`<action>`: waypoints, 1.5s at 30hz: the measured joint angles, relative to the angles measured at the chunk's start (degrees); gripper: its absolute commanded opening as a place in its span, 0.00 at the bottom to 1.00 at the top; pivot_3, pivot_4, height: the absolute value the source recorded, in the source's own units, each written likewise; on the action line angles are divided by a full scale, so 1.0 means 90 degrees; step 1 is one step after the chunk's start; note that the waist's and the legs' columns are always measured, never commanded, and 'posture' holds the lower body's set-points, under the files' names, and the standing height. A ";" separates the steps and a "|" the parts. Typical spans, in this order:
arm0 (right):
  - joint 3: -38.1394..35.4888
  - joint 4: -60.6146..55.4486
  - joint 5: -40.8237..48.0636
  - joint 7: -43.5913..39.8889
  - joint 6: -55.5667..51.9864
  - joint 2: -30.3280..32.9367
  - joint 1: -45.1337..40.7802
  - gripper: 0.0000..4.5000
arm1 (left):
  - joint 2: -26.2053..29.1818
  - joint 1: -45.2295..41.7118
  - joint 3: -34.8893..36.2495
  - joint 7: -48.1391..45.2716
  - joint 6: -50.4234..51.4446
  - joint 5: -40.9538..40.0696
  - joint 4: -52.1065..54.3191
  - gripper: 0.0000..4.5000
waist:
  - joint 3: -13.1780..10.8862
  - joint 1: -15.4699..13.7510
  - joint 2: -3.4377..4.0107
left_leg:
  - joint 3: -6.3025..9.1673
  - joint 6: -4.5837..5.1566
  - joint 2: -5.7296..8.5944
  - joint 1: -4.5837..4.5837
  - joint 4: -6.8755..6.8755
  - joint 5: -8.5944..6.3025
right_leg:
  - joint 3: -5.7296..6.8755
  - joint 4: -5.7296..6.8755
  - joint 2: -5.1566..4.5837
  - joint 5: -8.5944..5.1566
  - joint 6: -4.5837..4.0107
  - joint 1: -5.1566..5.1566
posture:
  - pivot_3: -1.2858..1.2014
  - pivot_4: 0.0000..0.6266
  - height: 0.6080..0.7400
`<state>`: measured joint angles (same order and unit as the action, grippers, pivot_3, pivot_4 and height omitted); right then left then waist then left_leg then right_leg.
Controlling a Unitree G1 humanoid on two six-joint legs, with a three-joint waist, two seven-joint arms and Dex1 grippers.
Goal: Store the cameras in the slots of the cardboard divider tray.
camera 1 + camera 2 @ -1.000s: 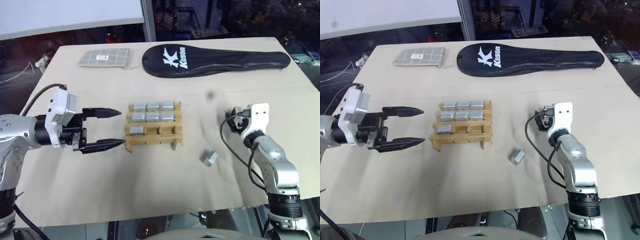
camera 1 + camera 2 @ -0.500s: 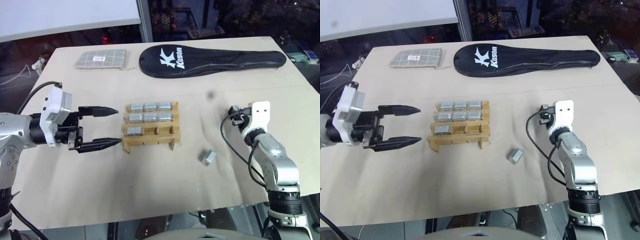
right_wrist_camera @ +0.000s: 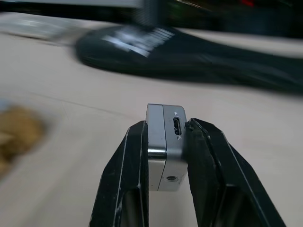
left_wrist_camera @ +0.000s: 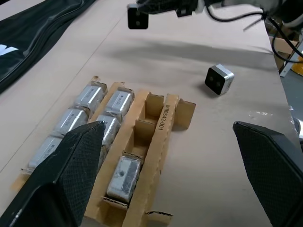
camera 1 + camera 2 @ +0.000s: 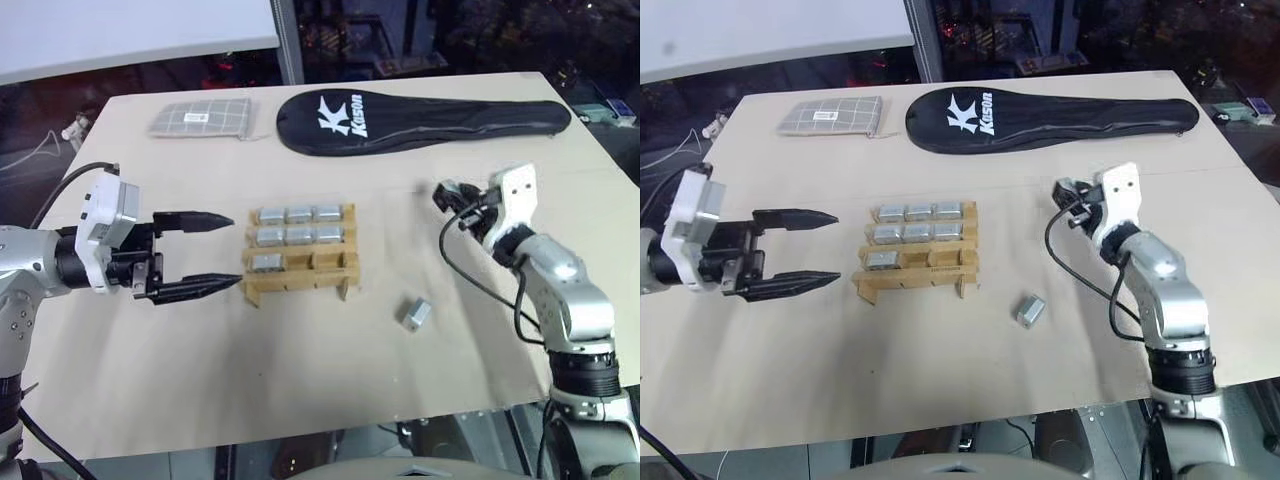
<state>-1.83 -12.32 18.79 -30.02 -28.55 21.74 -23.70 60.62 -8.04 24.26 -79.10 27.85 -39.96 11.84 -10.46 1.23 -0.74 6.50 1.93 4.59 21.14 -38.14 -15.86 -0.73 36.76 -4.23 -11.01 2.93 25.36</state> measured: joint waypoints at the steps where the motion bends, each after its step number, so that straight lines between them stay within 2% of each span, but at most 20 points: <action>1: 0.0148 0.0010 0.0079 -0.0257 0.0023 0.0018 -0.0110 0.13 | 0.0004 -0.0004 0.0000 -0.0001 -0.0007 0.0004 -0.0030 1.00 | 0.0000 0.0016 0.0000 | -0.0002 0.0000 -0.0002 0.0002 0.0000 0.0000 | -0.0003 0.0000 0.0001 0.0000 0.0000 0.0003 | 0.52 0.24 1.00; 6: 0.0891 0.0617 0.0212 -0.1658 0.0704 -0.0095 -0.1193 0.13 | 0.0070 0.0004 0.0047 -0.0037 -0.0097 0.0058 -0.0197 1.00 | 0.0000 0.0117 0.0000 | -0.0004 0.0000 -0.0005 0.0002 -0.0001 0.0000 | -0.0003 -0.0001 0.0001 0.0003 -0.0004 0.0005 | 0.52 0.24 1.00; 9: 0.1392 0.1537 -0.0032 -0.2297 0.1502 -0.0499 -0.1937 0.13 | 0.0085 0.0210 0.0294 -0.0080 -0.0171 0.0108 -0.0228 1.00 | 0.0000 0.0147 -0.0001 | -0.0014 -0.0025 -0.0021 0.0004 0.0002 0.0009 | -0.0009 -0.0001 0.0011 0.0011 -0.0017 0.0015 | 0.52 0.24 1.00; 14: 0.1967 0.2784 -0.0516 -0.3014 0.2739 -0.1022 -0.2588 0.13 | 0.0093 0.0726 0.0846 -0.0074 -0.0208 0.0229 -0.0210 1.00 | 0.0001 0.0145 -0.0002 | -0.0017 -0.0035 -0.0027 0.0017 0.0003 0.0006 | -0.0010 -0.0001 0.0015 0.0017 -0.0026 0.0035 | 0.52 0.24 1.00; 19: 0.2185 0.3586 -0.0825 -0.3158 0.3403 -0.1480 -0.2792 0.13 | 0.0066 0.1337 0.1350 -0.0043 -0.0195 0.0279 -0.0028 1.00 | 0.0001 0.0126 -0.0002 | -0.0015 -0.0043 -0.0027 0.0019 0.0004 0.0001 | -0.0009 -0.0003 0.0015 0.0017 -0.0026 0.0036 | 0.52 0.24 1.00; 25: 0.2185 0.3616 -0.0875 -0.3455 0.3456 -0.1272 -0.2702 0.13 | -0.0032 0.1665 0.1573 0.0011 -0.0189 0.0266 0.0138 1.00 | 0.0001 0.0110 -0.0002 | -0.0010 -0.0045 -0.0028 0.0022 0.0004 0.0001 | -0.0005 -0.0002 0.0016 0.0018 -0.0029 0.0036 | 0.52 0.24 1.00; 28: 0.2221 0.2999 -0.0757 -0.3796 0.3016 -0.0945 -0.2315 0.33 | -0.0034 0.1640 0.1565 0.0005 -0.0223 0.0264 0.0112 1.00 | 0.0001 0.0111 -0.0002 | -0.0006 -0.0045 -0.0030 0.0022 0.0004 0.0000 | -0.0001 -0.0002 0.0017 0.0019 -0.0031 0.0036 | 0.52 0.24 1.00; 35: 0.2360 0.1302 -0.0223 -0.4433 0.1332 0.0073 -0.1674 0.99 | -0.0029 0.1384 0.1446 -0.0089 -0.0350 0.0275 -0.0158 1.00 | 0.0001 0.0115 -0.0002 | -0.0008 -0.0041 -0.0033 0.0022 0.0003 -0.0002 | -0.0001 -0.0003 0.0016 0.0019 -0.0031 0.0036 | 0.52 0.24 1.00; 39: 0.2235 0.0414 0.0075 -0.4474 0.0659 0.0788 -0.1109 0.99 | -0.0029 0.1242 0.1218 -0.0133 -0.0371 0.0277 -0.0215 1.00 | 0.0001 0.0095 -0.0003 | -0.0009 -0.0033 -0.0033 0.0025 0.0001 -0.0007 | 0.0002 -0.0005 0.0012 0.0019 -0.0030 0.0035 | 0.52 0.24 1.00; 45: 0.1614 -0.0166 0.0313 -0.5273 0.0498 0.2716 -0.0567 0.99 | -0.0027 0.1071 0.0965 -0.0219 -0.0376 0.0283 -0.0361 1.00 | 0.0001 0.0062 -0.0003 | -0.0009 -0.0020 -0.0034 0.0042 -0.0019 -0.0015 | 0.0012 -0.0013 0.0011 0.0019 -0.0028 0.0036 | 0.52 0.24 1.00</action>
<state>12.70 -13.81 21.61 -77.48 -24.07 46.19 -28.80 60.37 1.60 32.95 -81.08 24.47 -37.42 8.59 -10.45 1.79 -0.77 6.41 1.75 4.29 21.52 -38.31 -16.00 -0.62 36.65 -4.13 -10.83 2.68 25.68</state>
